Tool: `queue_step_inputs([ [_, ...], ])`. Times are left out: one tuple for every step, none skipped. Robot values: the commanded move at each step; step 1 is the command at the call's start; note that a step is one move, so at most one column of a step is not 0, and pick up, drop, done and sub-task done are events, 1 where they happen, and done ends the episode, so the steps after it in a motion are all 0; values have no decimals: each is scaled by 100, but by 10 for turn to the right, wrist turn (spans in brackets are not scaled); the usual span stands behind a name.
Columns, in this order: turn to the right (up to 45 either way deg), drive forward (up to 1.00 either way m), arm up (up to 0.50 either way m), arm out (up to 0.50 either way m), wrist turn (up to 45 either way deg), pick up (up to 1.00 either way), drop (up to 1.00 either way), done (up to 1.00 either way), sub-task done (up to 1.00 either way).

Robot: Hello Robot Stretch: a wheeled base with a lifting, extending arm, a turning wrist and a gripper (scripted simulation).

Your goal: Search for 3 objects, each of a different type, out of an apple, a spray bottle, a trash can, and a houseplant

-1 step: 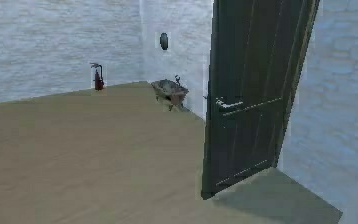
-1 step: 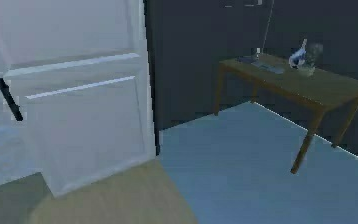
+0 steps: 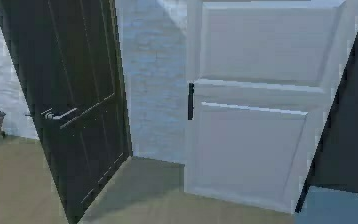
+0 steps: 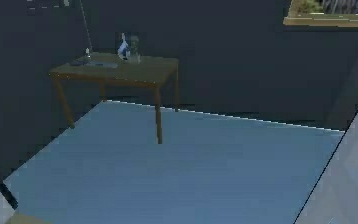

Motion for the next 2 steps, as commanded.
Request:
queue_step_inputs([
  [120,0,0,0,0,0,0,0,0],
  [0,25,0,0,0,0,0,0,0],
])
